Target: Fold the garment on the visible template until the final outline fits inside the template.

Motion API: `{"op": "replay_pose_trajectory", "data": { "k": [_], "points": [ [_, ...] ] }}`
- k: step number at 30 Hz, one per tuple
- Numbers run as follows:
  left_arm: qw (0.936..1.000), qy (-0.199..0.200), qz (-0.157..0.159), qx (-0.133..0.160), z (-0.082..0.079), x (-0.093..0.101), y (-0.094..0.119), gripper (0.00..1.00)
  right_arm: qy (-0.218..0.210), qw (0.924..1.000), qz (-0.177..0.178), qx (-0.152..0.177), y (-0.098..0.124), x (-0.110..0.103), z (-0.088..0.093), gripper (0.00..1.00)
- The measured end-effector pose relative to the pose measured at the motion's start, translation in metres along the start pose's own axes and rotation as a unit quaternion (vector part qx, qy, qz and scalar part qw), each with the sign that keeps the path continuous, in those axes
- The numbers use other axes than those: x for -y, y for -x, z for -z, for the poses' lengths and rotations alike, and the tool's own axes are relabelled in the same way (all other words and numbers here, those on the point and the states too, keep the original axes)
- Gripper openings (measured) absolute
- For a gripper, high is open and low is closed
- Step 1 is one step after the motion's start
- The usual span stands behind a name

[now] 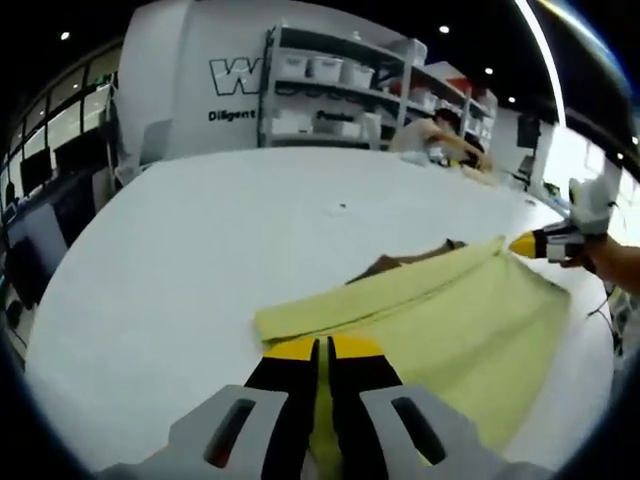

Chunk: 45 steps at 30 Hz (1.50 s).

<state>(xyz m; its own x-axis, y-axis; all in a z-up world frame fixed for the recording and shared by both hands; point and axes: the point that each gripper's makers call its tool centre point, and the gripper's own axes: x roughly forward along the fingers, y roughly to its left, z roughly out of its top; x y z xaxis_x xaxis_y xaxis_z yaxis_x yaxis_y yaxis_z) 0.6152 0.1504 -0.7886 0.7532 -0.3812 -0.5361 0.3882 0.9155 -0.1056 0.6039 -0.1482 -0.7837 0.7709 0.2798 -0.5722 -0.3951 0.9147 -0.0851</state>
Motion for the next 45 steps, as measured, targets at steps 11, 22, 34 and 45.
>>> {"op": "replay_pose_trajectory", "data": {
  "k": [11,22,34,45],
  "points": [
    [0.9999,-0.011,-0.004,-0.005,0.005,-0.002,-0.003,0.00,0.006,0.9999,-0.008,-0.013,-0.010,-0.005,0.014,0.00],
    [0.9998,-0.019,-0.010,0.005,0.001,-0.003,-0.009,0.00,0.013,0.9998,-0.012,-0.008,-0.020,-0.004,0.006,0.00],
    [0.9997,-0.017,-0.016,0.007,-0.008,-0.009,-0.020,0.00,0.026,0.9995,-0.015,0.004,-0.031,-0.001,-0.014,0.00],
    [0.9995,-0.012,-0.027,0.009,-0.021,-0.017,-0.029,0.00,0.027,0.9996,-0.009,0.008,-0.043,0.013,-0.028,0.00]
  ]
}}
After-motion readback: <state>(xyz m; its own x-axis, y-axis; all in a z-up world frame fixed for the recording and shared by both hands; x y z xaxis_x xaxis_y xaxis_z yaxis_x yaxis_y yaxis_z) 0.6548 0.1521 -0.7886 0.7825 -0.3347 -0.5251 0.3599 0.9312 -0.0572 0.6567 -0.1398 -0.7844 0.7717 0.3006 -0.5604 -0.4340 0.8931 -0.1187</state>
